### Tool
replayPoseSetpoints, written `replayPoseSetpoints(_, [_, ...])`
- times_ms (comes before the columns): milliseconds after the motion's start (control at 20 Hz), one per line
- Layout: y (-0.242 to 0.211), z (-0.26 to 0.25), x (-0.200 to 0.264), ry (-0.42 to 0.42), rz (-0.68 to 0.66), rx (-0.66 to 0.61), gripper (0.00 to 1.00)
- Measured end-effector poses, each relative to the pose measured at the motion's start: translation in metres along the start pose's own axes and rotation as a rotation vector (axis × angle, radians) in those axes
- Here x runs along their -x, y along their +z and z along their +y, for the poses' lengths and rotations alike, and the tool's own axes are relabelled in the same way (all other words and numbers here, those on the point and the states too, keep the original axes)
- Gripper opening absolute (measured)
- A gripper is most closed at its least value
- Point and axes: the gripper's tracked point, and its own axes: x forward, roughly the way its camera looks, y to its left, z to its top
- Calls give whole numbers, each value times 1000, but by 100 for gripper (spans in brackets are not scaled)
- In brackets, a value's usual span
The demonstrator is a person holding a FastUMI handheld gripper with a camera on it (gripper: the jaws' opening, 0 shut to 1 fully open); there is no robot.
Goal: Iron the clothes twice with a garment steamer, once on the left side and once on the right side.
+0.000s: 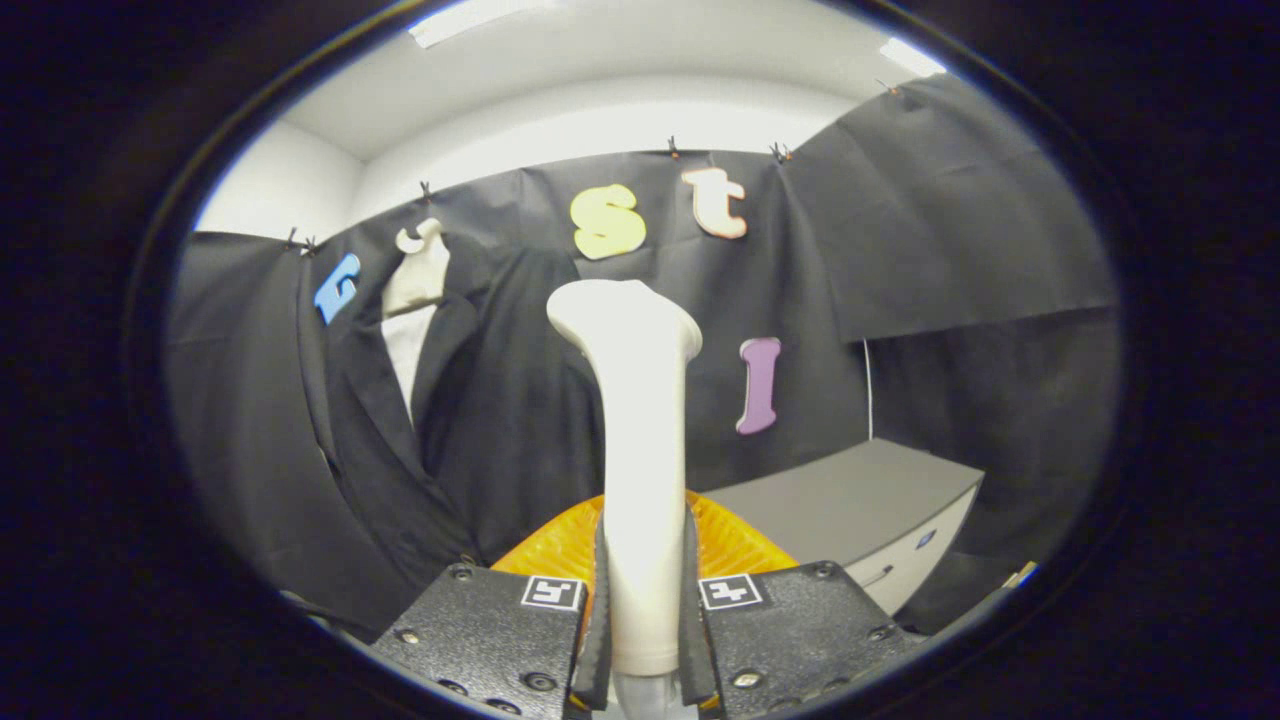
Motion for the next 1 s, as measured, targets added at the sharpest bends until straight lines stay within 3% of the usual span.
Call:
replayPoseSetpoints(400, [67, 84, -40, 77, -228, 75, 29])
replayPoseSetpoints(550, [92, 107, -52, 60, -326, 142, 30])
replayPoseSetpoints(700, [88, 130, -65, 44, -359, 208, 29])
replayPoseSetpoints(1000, [56, 146, -106, -24, -281, 290, 29])
